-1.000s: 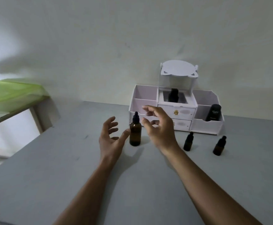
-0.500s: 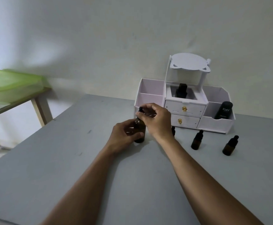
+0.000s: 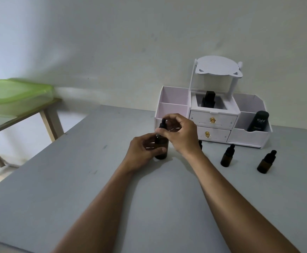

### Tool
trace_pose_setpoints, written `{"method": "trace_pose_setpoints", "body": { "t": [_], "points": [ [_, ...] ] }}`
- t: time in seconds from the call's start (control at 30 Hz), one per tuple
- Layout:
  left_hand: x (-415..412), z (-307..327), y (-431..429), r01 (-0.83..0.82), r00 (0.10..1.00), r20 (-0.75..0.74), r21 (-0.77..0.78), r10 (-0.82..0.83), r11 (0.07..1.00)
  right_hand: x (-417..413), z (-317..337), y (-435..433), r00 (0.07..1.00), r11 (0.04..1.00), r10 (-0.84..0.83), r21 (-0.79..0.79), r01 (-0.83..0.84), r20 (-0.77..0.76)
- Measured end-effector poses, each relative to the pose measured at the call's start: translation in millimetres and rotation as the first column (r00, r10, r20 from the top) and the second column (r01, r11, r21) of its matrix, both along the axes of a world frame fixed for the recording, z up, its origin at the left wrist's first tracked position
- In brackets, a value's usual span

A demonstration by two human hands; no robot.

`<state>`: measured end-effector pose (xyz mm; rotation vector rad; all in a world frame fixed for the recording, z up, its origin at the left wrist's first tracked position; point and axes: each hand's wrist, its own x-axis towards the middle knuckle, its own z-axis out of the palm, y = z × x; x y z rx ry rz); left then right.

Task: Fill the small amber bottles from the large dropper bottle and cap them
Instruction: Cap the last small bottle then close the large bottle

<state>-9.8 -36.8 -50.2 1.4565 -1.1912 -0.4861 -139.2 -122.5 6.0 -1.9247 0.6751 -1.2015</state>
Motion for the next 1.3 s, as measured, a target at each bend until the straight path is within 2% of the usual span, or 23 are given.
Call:
{"method": "trace_pose_setpoints", "body": {
  "t": [0.13,0.3,0.43,0.6,0.7,0.87,0.97,1.1,1.23,1.3],
  "points": [
    [-0.5,0.5,0.1,0.004,0.999,-0.046,-0.004,-0.004,1.0,-4.8,3.0,-4.1,0.996,0.997,0.072,0.028,-0.074,0.046],
    [0.8,-1.1,-1.9,-0.007,0.999,-0.047,0.002,0.007,1.0,-4.9,3.4,-6.0,1.0,1.0,0.017,-0.013,-0.017,0.021],
    [-0.4,-1.1,-0.7,0.003,0.998,-0.066,0.001,-0.003,1.0,-4.1,0.7,-3.2,0.996,0.997,0.071,0.037,-0.074,0.056],
    [-0.4,-2.5,-1.0,0.001,0.998,-0.065,0.007,0.0,1.0,-1.5,-3.4,-2.2,0.998,1.0,-0.008,0.002,0.007,0.07],
    [0.1,-3.3,-1.3,0.004,0.998,-0.064,0.007,-0.003,1.0,-0.2,-7.3,-0.2,0.994,0.998,0.044,0.04,-0.048,0.104],
    [0.5,-5.1,-1.2,0.006,0.997,-0.072,0.009,-0.005,1.0,0.7,-9.9,-2.3,0.996,1.0,-0.013,0.011,0.012,0.087],
    [0.5,-4.2,-1.6,0.003,0.997,-0.072,0.005,-0.003,1.0,0.4,-10.4,0.1,0.988,0.995,0.058,0.069,-0.069,0.143],
    [1.0,-4.5,-2.0,-0.003,0.997,-0.078,0.01,0.004,1.0,1.8,-10.8,1.5,0.992,1.0,-0.007,0.015,0.005,0.122],
    [0.7,-4.3,-1.7,0.0,0.996,-0.094,0.008,0.001,1.0,2.3,-12.0,2.8,0.986,0.999,0.022,0.043,-0.03,0.163],
    [-0.2,-3.3,-1.3,-0.003,0.996,-0.089,0.005,0.003,1.0,2.6,-11.3,3.6,0.99,1.0,-0.006,0.006,0.005,0.142]
  ]
}}
